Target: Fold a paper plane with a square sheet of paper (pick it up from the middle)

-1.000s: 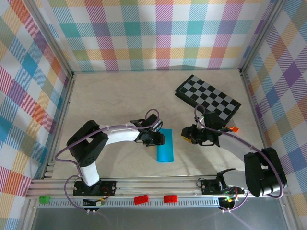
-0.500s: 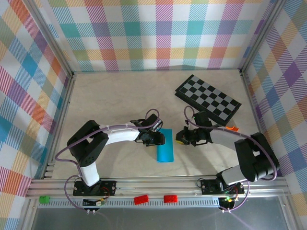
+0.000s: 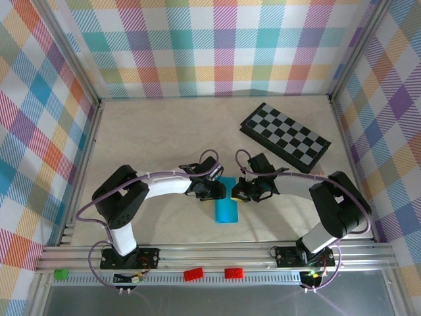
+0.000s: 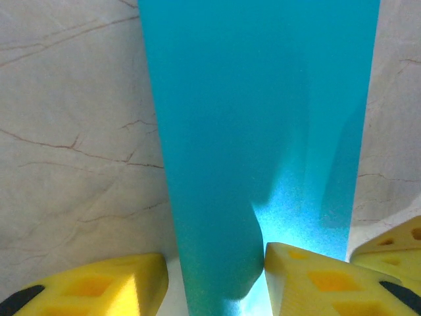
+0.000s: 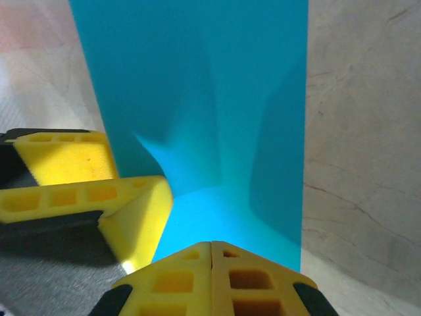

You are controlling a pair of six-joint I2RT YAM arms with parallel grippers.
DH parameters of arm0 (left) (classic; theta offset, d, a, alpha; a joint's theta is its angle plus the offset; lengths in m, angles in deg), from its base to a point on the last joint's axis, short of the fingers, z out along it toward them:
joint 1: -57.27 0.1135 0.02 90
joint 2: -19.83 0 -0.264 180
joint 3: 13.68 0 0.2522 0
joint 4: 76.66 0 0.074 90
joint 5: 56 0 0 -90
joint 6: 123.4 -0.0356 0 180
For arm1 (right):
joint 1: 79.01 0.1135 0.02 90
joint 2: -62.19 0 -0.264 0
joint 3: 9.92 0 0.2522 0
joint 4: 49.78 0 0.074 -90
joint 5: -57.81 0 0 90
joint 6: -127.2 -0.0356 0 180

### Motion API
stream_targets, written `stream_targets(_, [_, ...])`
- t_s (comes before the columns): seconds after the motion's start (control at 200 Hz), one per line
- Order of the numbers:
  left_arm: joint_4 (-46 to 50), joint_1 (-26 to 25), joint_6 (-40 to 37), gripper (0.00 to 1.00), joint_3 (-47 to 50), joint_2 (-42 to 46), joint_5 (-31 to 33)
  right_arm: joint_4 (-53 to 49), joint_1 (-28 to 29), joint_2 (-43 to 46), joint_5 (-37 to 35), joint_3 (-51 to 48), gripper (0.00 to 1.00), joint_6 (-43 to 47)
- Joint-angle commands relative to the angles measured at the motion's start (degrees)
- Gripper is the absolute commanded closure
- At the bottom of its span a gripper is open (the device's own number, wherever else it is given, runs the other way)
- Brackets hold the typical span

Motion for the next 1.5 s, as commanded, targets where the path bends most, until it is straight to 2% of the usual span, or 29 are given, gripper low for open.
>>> stream_targets(0.0, [-4.7,-0.5,-1.0,0.53,2.6,-9.5,3.2,-0.2,0.8,-1.3,-0.2,1.4,1.00,-0.3])
stream_targets(0.38, [-4.7,-0.5,-1.2,0.53,2.4,-9.9,3.0,4.9,1.5,-3.6,2.2,1.2,1.00,-3.0])
stream_targets(0.54, [-4.7,-0.5,-1.2,0.53,2.4,-10.0,2.9,4.5,1.5,-5.2,0.9,0.0,1.00,-2.1])
stream_targets(0.7, [-4.5,-0.5,-1.2,0.53,2.4,-9.0,2.7,4.5,1.4,-7.0,-3.3,-5.7,1.00,-1.4])
stream_targets(0.87, [-4.7,-0.5,-0.9,0.53,3.0,-3.0,3.0,3.1,1.1,-7.6,-3.7,-7.9,1.00,3.5])
stream_targets(1.015, [-4.6,0.0,-0.2,0.50,3.9,5.6,6.0,-0.5,0.9,-8.4,-3.4,-5.3,1.00,8.3])
stream_targets(1.14, [-7.1,1.1,-0.2,0.50,5.5,12.0,4.4,-3.2,0.5,-9.7,-3.0,-2.5,1.00,11.6])
stream_targets(1.265, [-13.2,2.9,1.2,0.62,8.6,15.1,-1.2,-4.7,-1.2,-10.9,-2.8,-1.4,1.00,12.6])
stream_targets(1.425, [-25.3,5.1,4.7,0.98,12.2,13.3,-12.1,-3.5,-2.6,-10.9,-1.7,-2.1,1.00,11.8])
stream_targets(1.495, [-31.7,5.3,7.0,1.00,13.1,10.9,-16.6,-2.8,-2.6,-11.1,-1.4,-2.3,1.00,11.4])
